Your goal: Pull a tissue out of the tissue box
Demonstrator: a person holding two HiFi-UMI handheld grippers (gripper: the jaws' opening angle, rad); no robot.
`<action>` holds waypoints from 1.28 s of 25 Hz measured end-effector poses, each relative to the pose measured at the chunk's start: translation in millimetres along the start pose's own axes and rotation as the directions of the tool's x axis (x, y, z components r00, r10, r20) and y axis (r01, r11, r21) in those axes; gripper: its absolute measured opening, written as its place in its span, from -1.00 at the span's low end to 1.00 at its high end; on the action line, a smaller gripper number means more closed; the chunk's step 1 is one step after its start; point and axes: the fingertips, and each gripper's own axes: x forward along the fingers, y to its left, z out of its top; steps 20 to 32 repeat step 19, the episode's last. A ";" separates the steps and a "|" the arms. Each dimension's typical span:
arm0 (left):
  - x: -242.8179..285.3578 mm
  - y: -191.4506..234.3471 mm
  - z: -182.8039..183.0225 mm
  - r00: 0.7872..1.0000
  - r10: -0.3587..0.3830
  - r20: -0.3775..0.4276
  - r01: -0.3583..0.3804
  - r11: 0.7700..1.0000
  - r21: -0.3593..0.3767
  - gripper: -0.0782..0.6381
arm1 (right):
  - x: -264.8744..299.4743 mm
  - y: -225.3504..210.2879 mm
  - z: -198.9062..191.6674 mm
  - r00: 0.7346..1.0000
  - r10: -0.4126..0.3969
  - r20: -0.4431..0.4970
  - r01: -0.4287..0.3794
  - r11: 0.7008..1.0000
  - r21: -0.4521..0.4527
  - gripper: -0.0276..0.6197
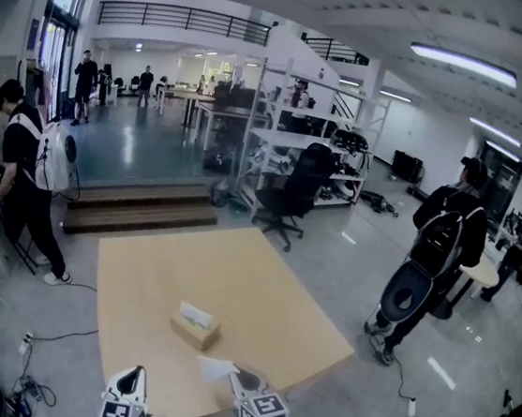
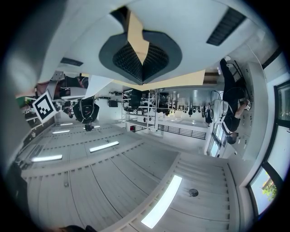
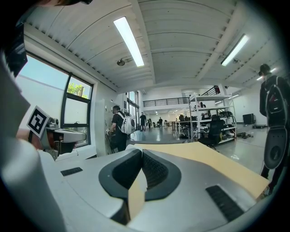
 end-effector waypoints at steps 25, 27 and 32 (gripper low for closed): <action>-5.6 2.5 -20.6 0.999 0.007 -0.033 -0.007 1.000 -0.011 -0.76 | -3.7 6.0 -7.7 1.000 0.012 -0.010 -0.012 1.000 0.009 -0.90; -5.6 2.5 -20.6 0.999 0.007 -0.033 -0.007 1.000 -0.011 -0.76 | -3.7 6.0 -7.7 1.000 0.012 -0.010 -0.012 1.000 0.009 -0.90; -5.6 2.5 -20.6 0.999 0.007 -0.033 -0.007 1.000 -0.011 -0.76 | -3.7 6.0 -7.7 1.000 0.012 -0.010 -0.012 1.000 0.009 -0.90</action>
